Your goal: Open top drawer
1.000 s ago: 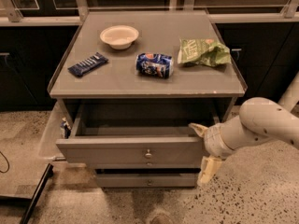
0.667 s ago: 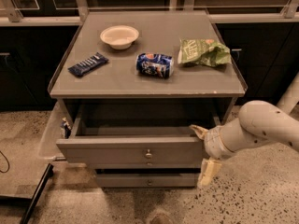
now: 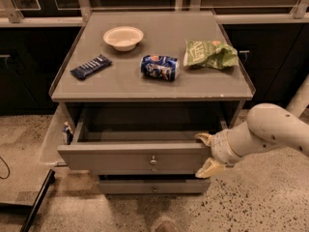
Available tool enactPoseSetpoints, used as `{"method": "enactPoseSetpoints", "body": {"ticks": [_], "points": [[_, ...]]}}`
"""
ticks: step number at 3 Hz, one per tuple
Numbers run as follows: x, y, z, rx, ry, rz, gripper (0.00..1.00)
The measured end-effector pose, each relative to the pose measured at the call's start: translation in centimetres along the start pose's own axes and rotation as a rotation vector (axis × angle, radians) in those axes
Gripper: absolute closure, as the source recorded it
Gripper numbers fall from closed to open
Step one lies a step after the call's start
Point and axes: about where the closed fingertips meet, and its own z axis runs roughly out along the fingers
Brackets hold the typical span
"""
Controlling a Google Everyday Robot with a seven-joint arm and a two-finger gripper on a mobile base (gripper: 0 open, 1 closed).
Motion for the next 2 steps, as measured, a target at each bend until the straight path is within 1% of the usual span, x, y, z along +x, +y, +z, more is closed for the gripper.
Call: {"method": "enactPoseSetpoints", "body": {"ticks": [2], "points": [[-0.34,-0.32,-0.6,0.0,0.0,0.0,0.87]]}}
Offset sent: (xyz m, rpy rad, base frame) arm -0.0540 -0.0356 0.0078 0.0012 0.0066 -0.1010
